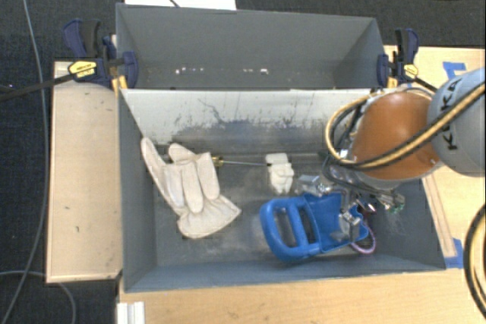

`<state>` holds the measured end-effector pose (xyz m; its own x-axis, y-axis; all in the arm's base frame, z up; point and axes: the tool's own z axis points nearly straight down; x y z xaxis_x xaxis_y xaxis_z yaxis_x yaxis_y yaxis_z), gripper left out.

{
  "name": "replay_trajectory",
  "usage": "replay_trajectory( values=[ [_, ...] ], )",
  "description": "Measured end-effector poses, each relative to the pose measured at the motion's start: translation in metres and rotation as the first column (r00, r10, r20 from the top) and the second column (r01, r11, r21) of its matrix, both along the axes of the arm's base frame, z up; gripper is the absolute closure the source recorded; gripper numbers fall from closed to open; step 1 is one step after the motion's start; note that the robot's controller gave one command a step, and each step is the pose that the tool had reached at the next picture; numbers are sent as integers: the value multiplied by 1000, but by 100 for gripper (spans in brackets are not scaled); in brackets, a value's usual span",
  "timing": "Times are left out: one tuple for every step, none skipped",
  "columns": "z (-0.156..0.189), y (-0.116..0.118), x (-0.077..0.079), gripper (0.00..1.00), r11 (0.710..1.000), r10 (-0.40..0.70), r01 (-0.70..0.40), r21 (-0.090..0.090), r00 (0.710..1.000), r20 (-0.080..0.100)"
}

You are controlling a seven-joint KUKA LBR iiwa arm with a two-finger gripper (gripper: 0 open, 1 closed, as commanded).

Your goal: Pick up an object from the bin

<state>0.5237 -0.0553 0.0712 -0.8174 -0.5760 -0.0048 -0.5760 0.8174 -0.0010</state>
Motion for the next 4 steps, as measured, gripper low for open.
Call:
replay_trajectory(
  values=[
    [0, 8, 14, 0, 994, -106, 106, 0, 994, 2],
    [1, 2, 4, 0, 1000, -27, 27, 1, 1000, 2],
    [0, 8, 14, 0, 995, -96, 96, 3, 995, 6],
    [2, 3, 7, 100, 999, -32, 32, 3, 999, 15]
  ],
)
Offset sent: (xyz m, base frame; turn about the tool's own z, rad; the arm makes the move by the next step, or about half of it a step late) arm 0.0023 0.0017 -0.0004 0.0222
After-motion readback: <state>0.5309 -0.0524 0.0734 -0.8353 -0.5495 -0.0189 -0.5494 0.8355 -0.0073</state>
